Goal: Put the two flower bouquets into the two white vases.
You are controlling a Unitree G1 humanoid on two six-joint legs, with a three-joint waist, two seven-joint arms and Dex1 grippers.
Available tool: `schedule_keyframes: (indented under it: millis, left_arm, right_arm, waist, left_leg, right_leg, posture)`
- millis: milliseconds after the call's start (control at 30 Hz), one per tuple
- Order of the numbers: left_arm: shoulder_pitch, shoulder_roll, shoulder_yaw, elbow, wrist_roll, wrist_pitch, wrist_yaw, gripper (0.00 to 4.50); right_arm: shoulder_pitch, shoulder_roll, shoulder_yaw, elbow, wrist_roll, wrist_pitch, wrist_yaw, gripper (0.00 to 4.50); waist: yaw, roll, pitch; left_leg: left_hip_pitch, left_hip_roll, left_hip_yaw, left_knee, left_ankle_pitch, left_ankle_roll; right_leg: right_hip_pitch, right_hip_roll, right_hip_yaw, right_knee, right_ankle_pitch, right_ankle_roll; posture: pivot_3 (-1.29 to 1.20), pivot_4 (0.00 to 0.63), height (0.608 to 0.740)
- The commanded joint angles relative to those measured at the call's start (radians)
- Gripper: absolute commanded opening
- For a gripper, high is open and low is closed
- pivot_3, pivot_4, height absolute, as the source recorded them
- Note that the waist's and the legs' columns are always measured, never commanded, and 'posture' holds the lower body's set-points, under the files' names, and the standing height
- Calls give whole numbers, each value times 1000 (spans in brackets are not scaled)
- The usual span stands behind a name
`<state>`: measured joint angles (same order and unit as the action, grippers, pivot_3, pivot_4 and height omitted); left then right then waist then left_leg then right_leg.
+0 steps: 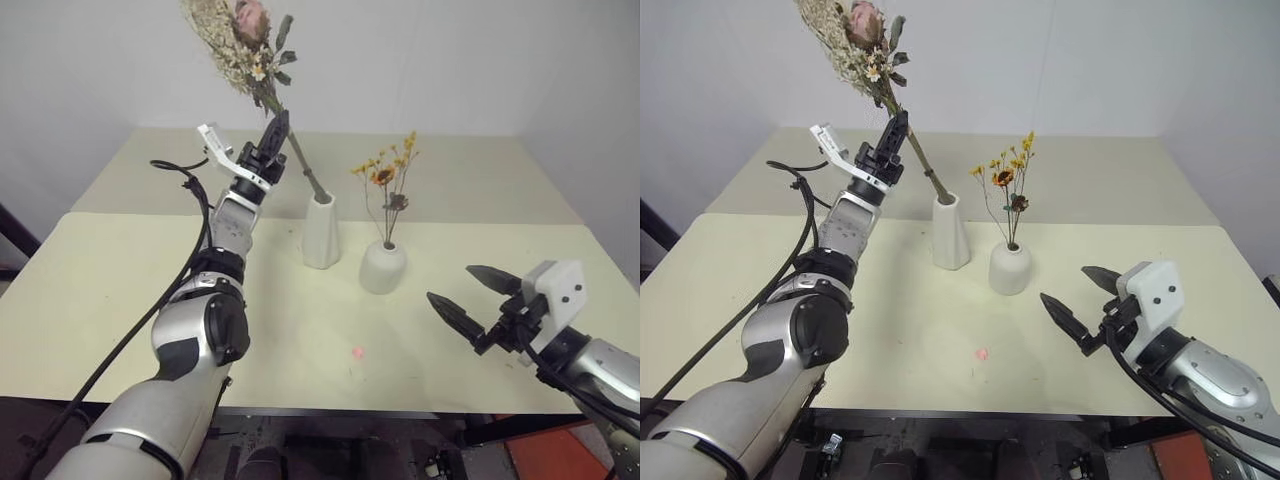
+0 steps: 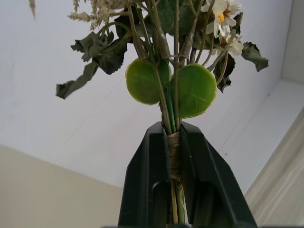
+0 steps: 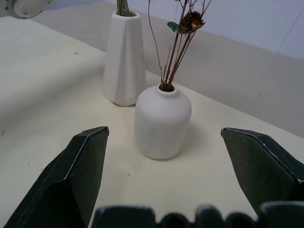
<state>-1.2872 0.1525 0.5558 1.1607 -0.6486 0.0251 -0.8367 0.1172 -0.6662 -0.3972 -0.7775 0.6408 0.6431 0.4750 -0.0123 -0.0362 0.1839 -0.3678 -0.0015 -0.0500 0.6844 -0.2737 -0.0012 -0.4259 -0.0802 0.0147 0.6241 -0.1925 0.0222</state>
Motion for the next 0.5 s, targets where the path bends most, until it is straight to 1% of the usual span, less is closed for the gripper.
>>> schedule_keyframes:
  millis: [33, 133, 300, 500]
  left_arm:
    - [-50, 4, -3, 17, 17, -39, 13, 80]
    - [-55, 0, -1, 33, 26, -48, 27, 80]
    - [-41, -9, -48, 36, 85, -81, -20, 80]
    - [-33, -11, -71, 37, 128, -115, -31, 80]
  right_arm:
    - [-1, 4, -25, -36, -7, -33, -12, 4485]
    - [-4, 6, -19, -32, -12, -37, -11, 4485]
    - [-5, 8, -15, -29, -20, -40, -11, 4485]
    - [7, 11, -19, -31, -26, -44, -7, 4485]
  waist:
    - [0, 0, 0]
    - [-2, 0, 0]
    - [0, 0, 0]
    - [-1, 0, 0]
  left_leg:
    - [0, 0, 0, 0, 0, 0]
    - [0, 0, 0, 0, 0, 0]
    - [0, 0, 0, 0, 0, 0]
    - [0, 0, 0, 0, 0, 0]
  right_leg:
    - [0, 0, 0, 0, 0, 0]
    - [0, 0, 0, 0, 0, 0]
    - [0, 0, 0, 0, 0, 0]
    - [0, 0, 0, 0, 0, 0]
  posture:
    - [0, 150, 740]
    - [0, 150, 740]
    - [0, 150, 740]
    - [0, 150, 740]
